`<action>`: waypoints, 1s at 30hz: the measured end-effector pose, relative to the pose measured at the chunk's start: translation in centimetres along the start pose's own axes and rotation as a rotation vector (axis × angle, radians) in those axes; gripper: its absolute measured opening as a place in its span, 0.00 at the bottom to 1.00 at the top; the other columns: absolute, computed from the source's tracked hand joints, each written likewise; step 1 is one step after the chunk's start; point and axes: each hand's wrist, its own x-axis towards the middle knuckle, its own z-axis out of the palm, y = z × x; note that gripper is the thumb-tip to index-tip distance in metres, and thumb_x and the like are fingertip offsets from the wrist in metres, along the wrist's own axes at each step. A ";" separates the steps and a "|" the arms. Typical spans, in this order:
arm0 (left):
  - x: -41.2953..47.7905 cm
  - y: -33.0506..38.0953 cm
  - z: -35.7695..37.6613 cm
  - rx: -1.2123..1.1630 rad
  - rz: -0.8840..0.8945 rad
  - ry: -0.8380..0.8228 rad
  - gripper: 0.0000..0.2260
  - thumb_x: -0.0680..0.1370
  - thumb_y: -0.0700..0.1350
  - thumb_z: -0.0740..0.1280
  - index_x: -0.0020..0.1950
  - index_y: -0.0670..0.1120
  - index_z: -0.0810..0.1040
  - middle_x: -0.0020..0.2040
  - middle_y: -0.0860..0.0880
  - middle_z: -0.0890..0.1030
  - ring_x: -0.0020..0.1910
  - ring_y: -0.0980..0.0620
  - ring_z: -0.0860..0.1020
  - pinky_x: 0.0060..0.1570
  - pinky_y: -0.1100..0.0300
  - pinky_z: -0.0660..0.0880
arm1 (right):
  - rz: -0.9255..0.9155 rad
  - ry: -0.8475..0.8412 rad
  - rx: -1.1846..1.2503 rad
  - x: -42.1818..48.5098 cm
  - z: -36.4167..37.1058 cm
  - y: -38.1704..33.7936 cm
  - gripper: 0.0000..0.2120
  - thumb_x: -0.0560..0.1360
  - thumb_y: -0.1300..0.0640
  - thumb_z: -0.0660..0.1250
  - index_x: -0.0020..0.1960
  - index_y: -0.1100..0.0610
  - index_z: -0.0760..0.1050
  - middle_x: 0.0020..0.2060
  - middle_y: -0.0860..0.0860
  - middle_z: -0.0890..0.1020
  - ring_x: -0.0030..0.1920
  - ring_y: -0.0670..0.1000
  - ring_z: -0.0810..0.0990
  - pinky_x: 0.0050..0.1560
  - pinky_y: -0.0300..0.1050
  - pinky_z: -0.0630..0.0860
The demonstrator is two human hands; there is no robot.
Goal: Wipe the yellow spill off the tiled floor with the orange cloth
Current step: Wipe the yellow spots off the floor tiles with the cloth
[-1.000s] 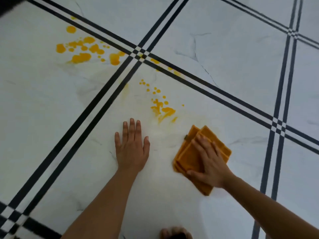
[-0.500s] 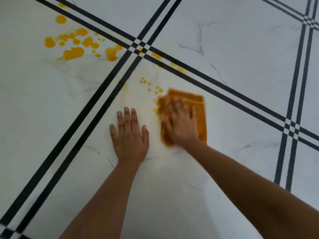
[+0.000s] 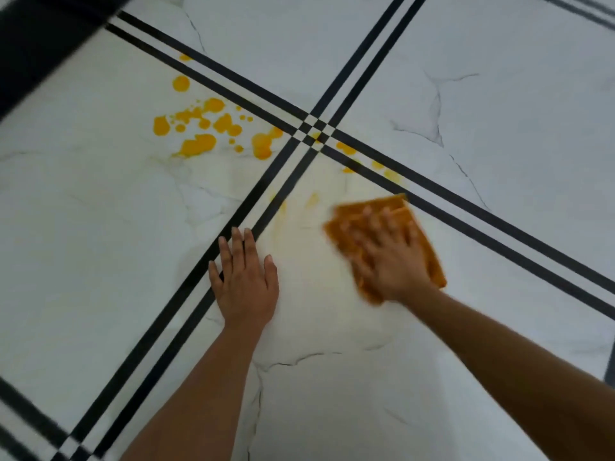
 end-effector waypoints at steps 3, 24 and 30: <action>0.8 -0.5 -0.6 0.017 0.028 -0.012 0.30 0.77 0.57 0.41 0.76 0.45 0.53 0.77 0.46 0.54 0.76 0.45 0.50 0.71 0.45 0.50 | 0.342 0.028 0.112 6.4 -2.1 -1.5 0.27 0.77 0.35 0.37 0.73 0.38 0.37 0.76 0.49 0.39 0.75 0.58 0.36 0.70 0.66 0.37; 13.1 -10.3 -3.8 0.052 0.021 0.111 0.30 0.77 0.57 0.42 0.76 0.46 0.52 0.77 0.47 0.53 0.76 0.48 0.49 0.71 0.45 0.46 | 0.233 0.136 0.092 16.0 -2.3 -10.0 0.26 0.76 0.33 0.38 0.73 0.35 0.40 0.76 0.46 0.44 0.76 0.56 0.39 0.71 0.66 0.38; 18.9 -13.1 -5.8 0.019 -0.028 0.152 0.31 0.76 0.58 0.39 0.77 0.48 0.48 0.78 0.48 0.49 0.76 0.49 0.45 0.71 0.47 0.42 | -0.220 0.057 0.005 20.9 -2.9 -16.5 0.29 0.72 0.31 0.35 0.73 0.35 0.41 0.76 0.44 0.43 0.75 0.54 0.37 0.71 0.64 0.36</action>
